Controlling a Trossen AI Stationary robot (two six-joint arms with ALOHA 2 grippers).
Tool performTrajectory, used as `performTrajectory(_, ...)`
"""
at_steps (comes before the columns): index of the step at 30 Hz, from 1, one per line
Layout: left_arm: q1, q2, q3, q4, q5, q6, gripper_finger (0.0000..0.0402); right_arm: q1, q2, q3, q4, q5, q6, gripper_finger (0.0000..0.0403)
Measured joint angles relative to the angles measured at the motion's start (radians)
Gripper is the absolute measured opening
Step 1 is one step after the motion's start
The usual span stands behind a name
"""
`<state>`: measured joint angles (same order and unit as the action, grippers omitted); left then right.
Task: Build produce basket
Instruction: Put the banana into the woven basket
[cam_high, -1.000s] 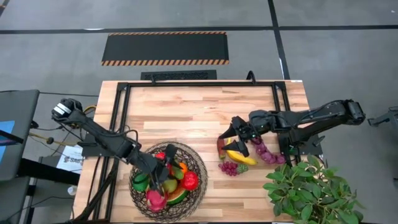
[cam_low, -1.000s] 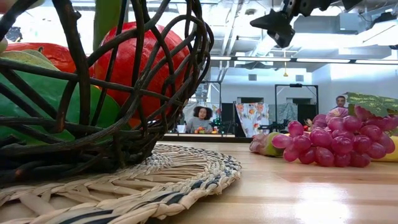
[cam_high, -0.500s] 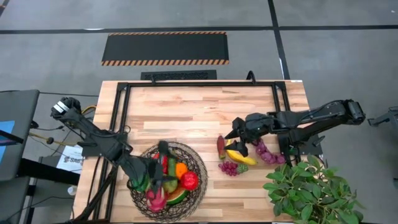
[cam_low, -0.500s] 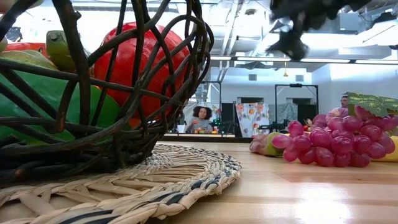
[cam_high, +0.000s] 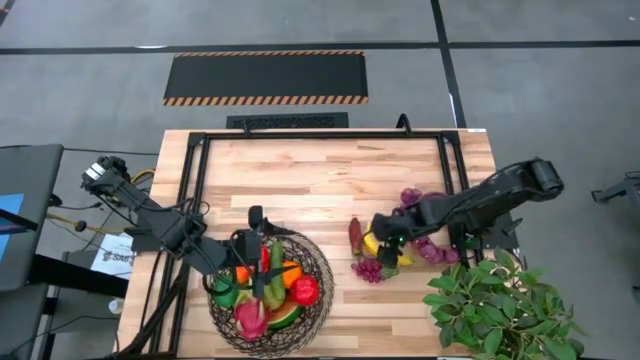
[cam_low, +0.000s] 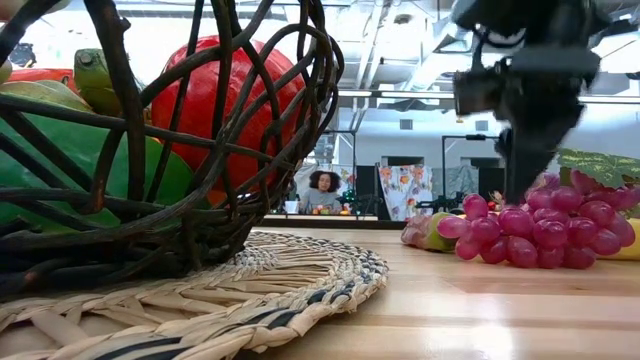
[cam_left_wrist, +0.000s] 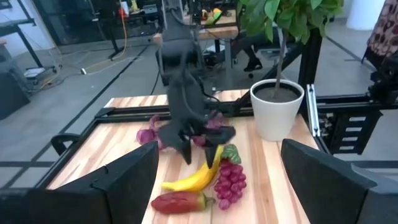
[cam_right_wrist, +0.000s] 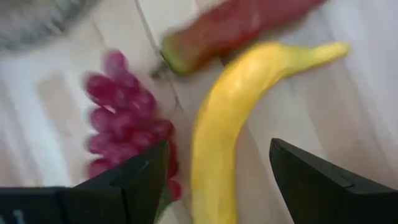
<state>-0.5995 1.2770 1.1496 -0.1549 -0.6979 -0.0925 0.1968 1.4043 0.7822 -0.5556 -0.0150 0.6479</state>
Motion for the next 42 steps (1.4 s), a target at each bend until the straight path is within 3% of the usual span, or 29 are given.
performTrajectory(10,0.002,0.000,0.000,-0.015,-0.010,-0.053,0.0325,-0.003,0.219,0.013,0.067,0.012,-0.020,0.0299)
performTrajectory(16,0.017,0.000,-0.001,-0.022,-0.010,-0.115,0.0325,-0.002,0.220,0.044,0.021,0.032,-0.001,0.0237)
performTrajectory(23,0.058,0.001,-0.009,-0.030,-0.007,-0.188,0.0325,-0.009,0.136,0.062,0.075,0.042,-0.066,0.0112)
performTrajectory(28,0.101,0.001,-0.009,-0.029,0.093,-0.232,0.0325,-0.009,0.026,0.063,0.168,0.072,-0.084,0.0110)
performTrajectory(35,0.158,0.001,-0.010,-0.010,0.104,-0.230,0.0325,-0.009,-0.151,0.063,0.276,0.106,-0.130,0.0152)
performTrajectory(42,0.256,0.001,-0.167,0.315,0.248,-0.211,0.0325,-0.008,-0.286,0.063,0.431,0.114,-0.228,0.0140)
